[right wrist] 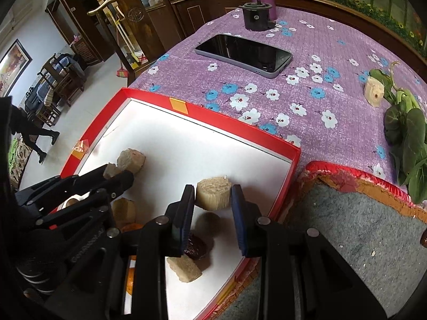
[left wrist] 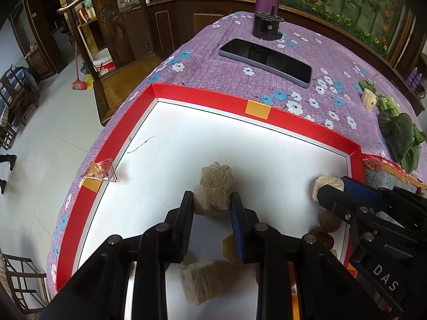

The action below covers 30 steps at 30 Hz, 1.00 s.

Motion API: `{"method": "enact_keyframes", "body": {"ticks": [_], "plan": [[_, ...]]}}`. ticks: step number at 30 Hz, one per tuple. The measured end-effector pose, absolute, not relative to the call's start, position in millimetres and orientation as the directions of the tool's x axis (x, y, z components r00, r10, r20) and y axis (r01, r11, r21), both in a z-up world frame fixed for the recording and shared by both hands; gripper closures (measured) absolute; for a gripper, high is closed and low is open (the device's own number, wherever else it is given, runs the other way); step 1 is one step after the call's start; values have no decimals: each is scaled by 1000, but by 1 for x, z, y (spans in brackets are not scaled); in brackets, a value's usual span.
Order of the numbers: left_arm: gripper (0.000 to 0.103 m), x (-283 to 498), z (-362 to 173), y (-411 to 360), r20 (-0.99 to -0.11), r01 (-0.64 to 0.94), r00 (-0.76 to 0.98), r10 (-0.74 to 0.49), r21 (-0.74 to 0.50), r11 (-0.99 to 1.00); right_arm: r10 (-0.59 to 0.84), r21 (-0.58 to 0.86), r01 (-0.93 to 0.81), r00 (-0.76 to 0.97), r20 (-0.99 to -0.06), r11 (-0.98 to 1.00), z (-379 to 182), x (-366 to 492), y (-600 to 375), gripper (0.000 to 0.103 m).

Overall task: Organize fruits
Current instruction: 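Carry the beige block and beige ball into the white tray and open both tools, then move both tools back over the mat toward the red date and brown fruit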

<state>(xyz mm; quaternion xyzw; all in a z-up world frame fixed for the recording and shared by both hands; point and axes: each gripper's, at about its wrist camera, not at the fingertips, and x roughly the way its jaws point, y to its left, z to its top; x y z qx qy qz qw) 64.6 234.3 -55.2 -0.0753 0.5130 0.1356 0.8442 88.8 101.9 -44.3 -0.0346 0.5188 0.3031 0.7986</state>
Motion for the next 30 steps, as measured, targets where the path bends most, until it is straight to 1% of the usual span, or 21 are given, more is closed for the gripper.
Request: {"method": "enact_keyframes", "body": {"ticks": [8,11,12,13,14,15,16,19,30], "plan": [[76,67,-57,234,-887,-315,428,171,31,949,440,249,-520,281,-853,817,-44,89,105,72],[74,66,-58,234,-887,-315,429,172,32,948,436,251,-513,281,-855,821,-45,89,104,70],[70,67,-57,234,-887,-313,431,168,27,949,435,251,-512,279,-856,822,-46,89,103,67],[63,67,-57,234,-886,-314,434,166,25,949,437,254,-510,276,-856,821,-46,90,102,62],[60,66,-55,234,-882,-319,438,173,28,947,438,265,-500,268,-858,824,-46,90,101,58],[54,66,-54,234,-878,-321,444,180,32,946,440,272,-492,265,-858,827,-46,90,99,51],[50,65,-53,234,-875,-322,450,181,30,946,445,280,-485,265,-856,828,-46,90,97,49],[44,64,-47,234,-868,-324,463,180,23,946,450,283,-485,272,-851,828,-42,88,95,48],[40,59,-27,228,-844,-323,498,198,31,946,488,303,-487,313,-815,819,-16,77,85,48]]}}
